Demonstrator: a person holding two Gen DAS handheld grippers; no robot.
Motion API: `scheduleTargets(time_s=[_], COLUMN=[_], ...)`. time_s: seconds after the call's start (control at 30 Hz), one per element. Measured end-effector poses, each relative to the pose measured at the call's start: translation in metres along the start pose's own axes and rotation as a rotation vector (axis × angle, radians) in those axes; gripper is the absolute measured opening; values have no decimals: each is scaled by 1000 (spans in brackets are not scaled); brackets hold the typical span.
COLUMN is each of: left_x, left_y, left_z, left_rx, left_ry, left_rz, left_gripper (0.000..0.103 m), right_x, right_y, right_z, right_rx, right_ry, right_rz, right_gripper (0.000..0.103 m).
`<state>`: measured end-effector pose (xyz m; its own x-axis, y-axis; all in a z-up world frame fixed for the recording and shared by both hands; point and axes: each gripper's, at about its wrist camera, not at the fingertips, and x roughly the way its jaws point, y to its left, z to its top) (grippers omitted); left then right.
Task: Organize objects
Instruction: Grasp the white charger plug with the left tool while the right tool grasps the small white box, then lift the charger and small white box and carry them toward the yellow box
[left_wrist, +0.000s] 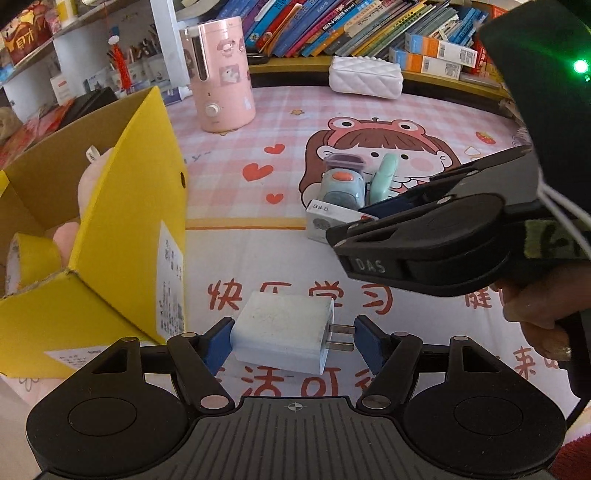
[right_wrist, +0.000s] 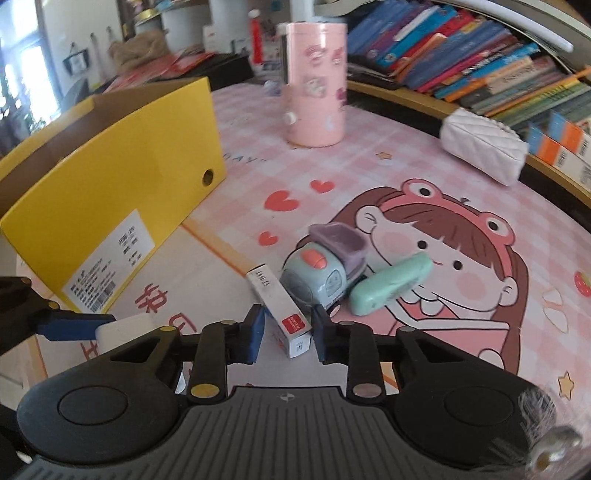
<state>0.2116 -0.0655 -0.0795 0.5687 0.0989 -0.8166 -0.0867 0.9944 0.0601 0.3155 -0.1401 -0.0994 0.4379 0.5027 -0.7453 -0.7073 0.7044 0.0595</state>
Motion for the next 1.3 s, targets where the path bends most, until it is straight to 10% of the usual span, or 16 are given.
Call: scheduleTargets(time_s=[0.43,0.93,1.3], left_x=[-6,-37,-70], left_y=[5,11,40], left_z=[-5,-9,-33], left_rx=[-28,-13,6], left_ry=[-6,-112,-185], left_rz=[-6,-95,-152], left_gripper=[70,70,70], right_x=[7,-86,-110], right_y=[15,4,51], right_z=[1,-29,-51], right_rx=[-78,339,377], right_ry=[22,-58,-64], right_rz=[3,-231,-346], right_gripper=[14,14,14])
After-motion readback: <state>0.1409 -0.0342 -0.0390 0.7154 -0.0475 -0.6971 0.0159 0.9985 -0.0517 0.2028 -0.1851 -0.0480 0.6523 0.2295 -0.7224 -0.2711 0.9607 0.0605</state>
